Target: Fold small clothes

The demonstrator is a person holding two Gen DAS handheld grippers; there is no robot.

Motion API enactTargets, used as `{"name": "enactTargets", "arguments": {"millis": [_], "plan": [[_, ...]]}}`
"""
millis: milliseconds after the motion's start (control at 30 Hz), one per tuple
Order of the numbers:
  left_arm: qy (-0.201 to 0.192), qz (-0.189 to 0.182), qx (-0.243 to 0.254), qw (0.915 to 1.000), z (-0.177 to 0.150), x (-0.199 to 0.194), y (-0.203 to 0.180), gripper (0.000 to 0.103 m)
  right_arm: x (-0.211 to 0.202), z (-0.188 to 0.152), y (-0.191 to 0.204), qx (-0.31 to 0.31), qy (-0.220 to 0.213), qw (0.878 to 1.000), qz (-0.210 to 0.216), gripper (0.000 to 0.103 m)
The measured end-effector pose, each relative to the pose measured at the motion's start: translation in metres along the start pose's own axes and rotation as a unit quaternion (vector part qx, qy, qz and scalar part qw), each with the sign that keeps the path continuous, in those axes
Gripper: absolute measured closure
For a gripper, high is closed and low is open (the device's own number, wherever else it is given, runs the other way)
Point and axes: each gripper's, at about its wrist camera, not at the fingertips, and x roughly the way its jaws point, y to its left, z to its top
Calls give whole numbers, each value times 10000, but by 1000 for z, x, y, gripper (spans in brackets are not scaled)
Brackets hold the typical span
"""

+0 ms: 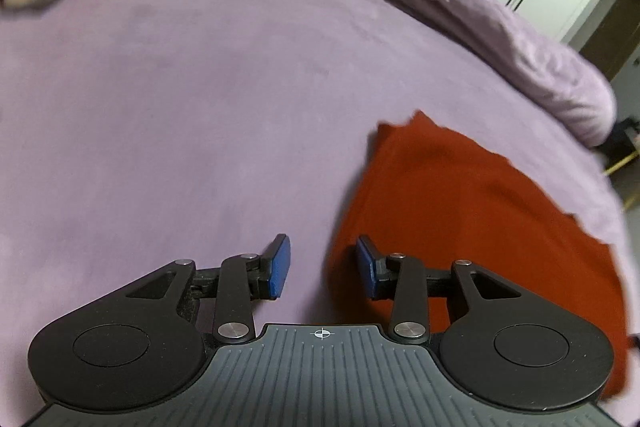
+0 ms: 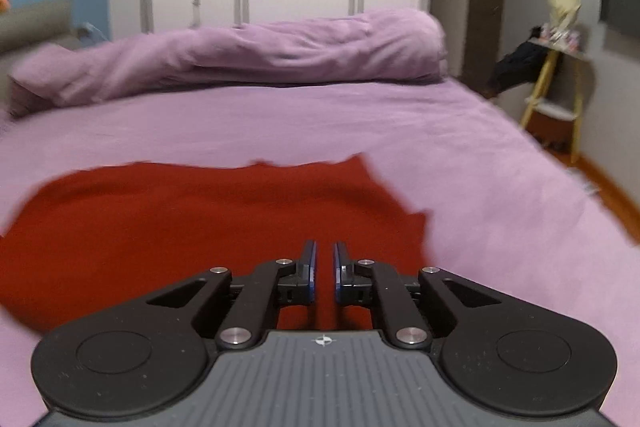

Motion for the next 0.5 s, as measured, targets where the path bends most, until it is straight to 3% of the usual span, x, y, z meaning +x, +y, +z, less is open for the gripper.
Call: {"name": "enactTargets", "arguments": {"millis": [100, 167, 300, 400, 500], "plan": [[264, -744, -446, 9959, -14, -20, 15, 60, -10, -13, 25, 80, 154, 9993, 332, 95], [683, -1258, -741, 9869, -21, -15, 18, 61, -7, -18, 42, 79, 324, 9981, 526, 95], [888, -1447, -883, 9815, -21, 3, 17, 62, -9, -21, 72, -3, 442, 9958, 804, 95], [894, -1668, -1426, 9715, -11, 21, 23, 63, -8, -19, 88, -137, 440, 9951, 875, 95], [861, -1787, -1782, 9638, -5, 35, 22, 73, 0, -15, 104, -219, 498, 9936, 985, 95]]}}
